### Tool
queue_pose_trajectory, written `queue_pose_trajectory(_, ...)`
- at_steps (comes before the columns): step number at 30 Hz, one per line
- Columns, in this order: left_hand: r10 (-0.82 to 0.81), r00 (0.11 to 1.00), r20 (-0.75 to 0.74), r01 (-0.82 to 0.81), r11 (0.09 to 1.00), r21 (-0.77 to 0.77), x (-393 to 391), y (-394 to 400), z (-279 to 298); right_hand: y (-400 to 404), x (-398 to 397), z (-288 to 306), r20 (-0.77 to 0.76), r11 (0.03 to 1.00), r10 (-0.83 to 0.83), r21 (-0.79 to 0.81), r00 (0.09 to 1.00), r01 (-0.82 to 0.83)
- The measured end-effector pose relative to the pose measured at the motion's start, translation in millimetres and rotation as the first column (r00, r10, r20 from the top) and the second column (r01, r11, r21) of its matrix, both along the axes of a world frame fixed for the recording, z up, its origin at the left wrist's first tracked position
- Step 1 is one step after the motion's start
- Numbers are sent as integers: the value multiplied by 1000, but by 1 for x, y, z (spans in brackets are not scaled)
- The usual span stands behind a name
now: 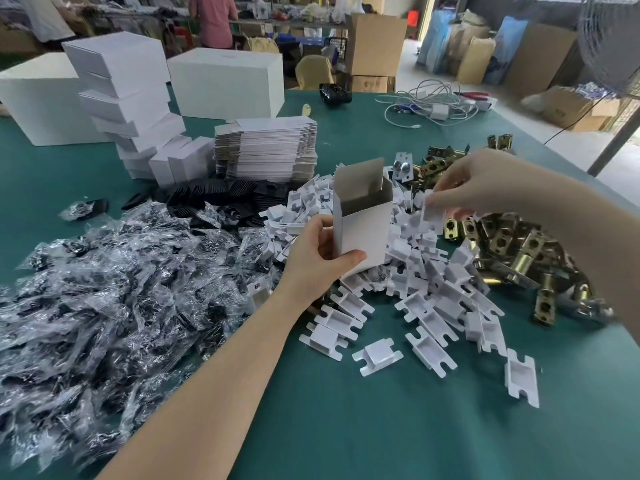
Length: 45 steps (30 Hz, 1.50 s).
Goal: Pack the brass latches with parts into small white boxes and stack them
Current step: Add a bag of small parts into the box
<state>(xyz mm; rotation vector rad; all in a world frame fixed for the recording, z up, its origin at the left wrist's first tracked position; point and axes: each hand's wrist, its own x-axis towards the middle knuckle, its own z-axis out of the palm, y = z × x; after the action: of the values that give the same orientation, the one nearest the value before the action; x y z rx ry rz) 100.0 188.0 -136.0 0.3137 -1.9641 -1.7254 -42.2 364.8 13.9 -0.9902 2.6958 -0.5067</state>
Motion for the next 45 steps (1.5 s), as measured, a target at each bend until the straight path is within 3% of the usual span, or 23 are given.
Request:
queue_pose_trajectory(3,-4,1000,-3,4,1000,4,0,0,-1,-3,3,1,25,1000,-1,23,1000,0)
queue_pose_trajectory(5,-5,1000,-7,5,1000,-2,0,0,-1,-4,8,2,118,984,-10,-177,993,31)
queue_pose_trajectory(7,-8,1000,-16,8,1000,-4,0,0,0,-8,17,6,174,878,23,-474,985,63)
queue_pose_trajectory(9,-12,1000,-19,12,1000,-4,-1,0,0,-15,28,8,4,776,48,-630,999,-35)
queue_pose_trajectory(11,-15,1000,-21,15,1000,-5,0,0,0,-25,40,9,-262,788,51,-583,964,-200)
queue_pose_trajectory(13,-14,1000,-22,14,1000,4,0,0,0,-35,48,6,-453,860,45,-436,890,-266)
queue_pose_trajectory(16,-4,1000,-23,4,1000,14,0,0,-1,-45,50,-3,-597,941,30,-253,802,-223)
queue_pose_trajectory(19,5,1000,-19,-5,1000,12,-1,0,-1,-51,51,-12,-685,960,-3,-206,729,-190)
queue_pose_trajectory(26,22,1000,-21,-22,1000,-3,-1,-2,-1,-56,52,-15,-756,948,-13,-217,654,-232)
queue_pose_trajectory(32,28,999,-19,-28,1000,5,-2,-2,-3,-55,56,-30,-815,986,39,-64,578,-156)
queue_pose_trajectory(36,20,1000,-16,-20,1000,13,-3,-2,-5,-53,57,-37,-827,990,29,-55,562,-131)
queue_pose_trajectory(39,12,1000,-18,-11,1000,14,-3,-3,-5,-53,55,-38,-796,989,39,-58,604,-140)
queue_pose_trajectory(42,6,1000,-26,-6,1000,19,-4,-3,-5,-51,56,-38,-707,989,32,-82,706,-126)
queue_pose_trajectory(45,9,999,-32,-9,1000,5,-5,-5,-9,-49,62,-35,-698,978,7,-143,716,-149)
